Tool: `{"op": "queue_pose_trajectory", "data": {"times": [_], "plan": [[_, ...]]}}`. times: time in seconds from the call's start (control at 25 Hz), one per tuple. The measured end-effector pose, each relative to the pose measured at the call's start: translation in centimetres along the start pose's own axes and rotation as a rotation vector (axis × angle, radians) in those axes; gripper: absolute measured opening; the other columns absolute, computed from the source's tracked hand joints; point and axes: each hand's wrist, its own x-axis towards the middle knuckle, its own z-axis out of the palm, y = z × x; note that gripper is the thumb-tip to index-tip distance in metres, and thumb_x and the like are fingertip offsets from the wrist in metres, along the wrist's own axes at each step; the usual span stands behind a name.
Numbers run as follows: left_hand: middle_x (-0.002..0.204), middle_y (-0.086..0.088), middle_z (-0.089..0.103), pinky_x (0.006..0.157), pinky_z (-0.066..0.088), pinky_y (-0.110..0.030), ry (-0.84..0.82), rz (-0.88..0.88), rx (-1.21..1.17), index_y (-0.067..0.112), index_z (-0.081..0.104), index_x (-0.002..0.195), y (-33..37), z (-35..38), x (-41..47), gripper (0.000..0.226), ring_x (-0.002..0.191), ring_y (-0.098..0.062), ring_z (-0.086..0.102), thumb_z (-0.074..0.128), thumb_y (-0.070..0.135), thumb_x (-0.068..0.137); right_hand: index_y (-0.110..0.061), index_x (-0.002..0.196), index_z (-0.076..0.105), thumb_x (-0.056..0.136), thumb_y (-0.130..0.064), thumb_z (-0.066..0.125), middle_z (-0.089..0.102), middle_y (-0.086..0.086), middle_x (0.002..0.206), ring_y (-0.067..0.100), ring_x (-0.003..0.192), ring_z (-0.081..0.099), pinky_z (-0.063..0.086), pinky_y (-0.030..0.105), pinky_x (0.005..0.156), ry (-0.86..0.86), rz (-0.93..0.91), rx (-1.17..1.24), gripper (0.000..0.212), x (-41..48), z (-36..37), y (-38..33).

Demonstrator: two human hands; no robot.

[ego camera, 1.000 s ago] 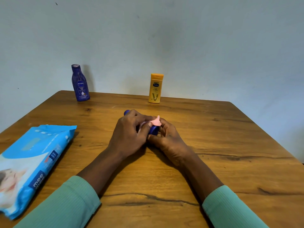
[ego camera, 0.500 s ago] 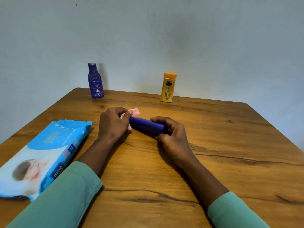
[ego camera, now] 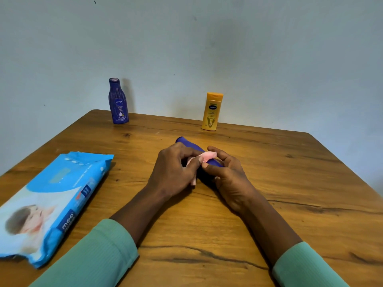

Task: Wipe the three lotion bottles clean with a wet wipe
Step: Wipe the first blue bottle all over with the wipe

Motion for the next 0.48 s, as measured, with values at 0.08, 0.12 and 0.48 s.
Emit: {"op": "queue_pose_trajectory", "data": {"times": [0.08, 0.12, 0.48], "plan": [[0.107, 0.005, 0.07, 0.071, 0.042, -0.012, 0.077, -0.036, 0.026, 0.028, 0.075, 0.122, -1.0, -0.7, 0.7, 0.025, 0.089, -0.003, 0.061, 0.071, 0.031, 0.097, -0.014, 0.149, 0.052, 0.087, 0.019, 0.065, 0.058, 0.019, 0.144, 0.037, 0.116, 0.072, 0.06, 0.047, 0.1, -0.053, 0.058, 0.057, 0.072, 0.3, -0.1, -0.4], [0.11, 0.002, 0.07, 0.072, 0.042, -0.012, 0.132, -0.057, 0.042, 0.027, 0.075, 0.123, -1.5, -1.1, 1.2, 0.026, 0.091, -0.004, 0.06, 0.07, 0.03, 0.097, -0.014, 0.147, 0.054, 0.085, 0.021, 0.066, 0.055, 0.02, 0.145, 0.041, 0.115, 0.072, 0.06, 0.049, 0.099, -0.087, 0.086, 0.071, 0.072, 0.4, 0.0, -0.7], [0.104, 0.006, 0.07, 0.077, 0.056, -0.021, 0.159, 0.049, -0.015, 0.024, 0.076, 0.117, 0.2, 0.3, -0.9, 0.025, 0.089, -0.002, 0.064, 0.073, 0.029, 0.093, -0.007, 0.145, 0.056, 0.106, -0.02, 0.053, 0.063, 0.029, 0.139, 0.037, 0.114, 0.068, 0.061, 0.04, 0.083, -0.084, 0.15, 0.425, 0.04, -0.2, 0.9, 0.2]]}}
